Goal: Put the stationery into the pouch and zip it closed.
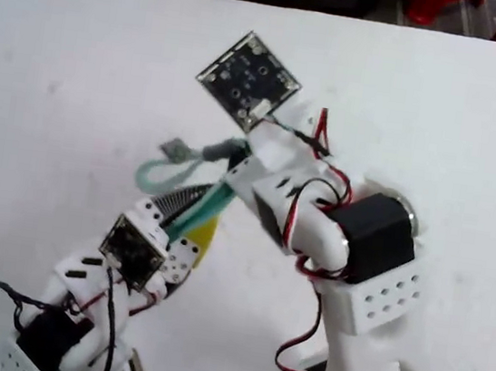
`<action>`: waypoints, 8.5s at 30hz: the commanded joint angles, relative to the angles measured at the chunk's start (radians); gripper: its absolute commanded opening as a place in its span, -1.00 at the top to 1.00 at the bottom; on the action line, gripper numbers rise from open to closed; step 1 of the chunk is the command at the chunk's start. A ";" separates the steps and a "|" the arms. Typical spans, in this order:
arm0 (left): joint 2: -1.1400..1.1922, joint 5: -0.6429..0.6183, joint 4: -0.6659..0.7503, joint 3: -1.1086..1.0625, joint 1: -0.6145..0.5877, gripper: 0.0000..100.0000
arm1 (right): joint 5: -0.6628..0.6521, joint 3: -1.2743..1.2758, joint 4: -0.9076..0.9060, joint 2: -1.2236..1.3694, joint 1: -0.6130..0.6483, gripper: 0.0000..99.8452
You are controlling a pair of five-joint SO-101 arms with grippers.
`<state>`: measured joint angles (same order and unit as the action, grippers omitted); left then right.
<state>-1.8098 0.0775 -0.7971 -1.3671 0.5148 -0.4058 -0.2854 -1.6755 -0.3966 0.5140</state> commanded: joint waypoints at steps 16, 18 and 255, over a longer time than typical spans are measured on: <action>-0.015 0.009 -0.025 0.009 0.007 0.96 | -0.012 0.304 0.400 0.019 -0.147 0.96; -0.015 0.009 -0.025 0.009 0.007 0.96 | -0.012 0.304 0.409 0.019 -0.179 0.96; 0.114 0.405 0.410 -0.325 -0.008 0.95 | 0.351 -0.100 -0.051 0.223 0.117 0.55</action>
<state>-1.7054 0.4764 -0.3920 -1.6970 0.5240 -0.0621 -0.3483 -1.7093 -0.1511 0.6475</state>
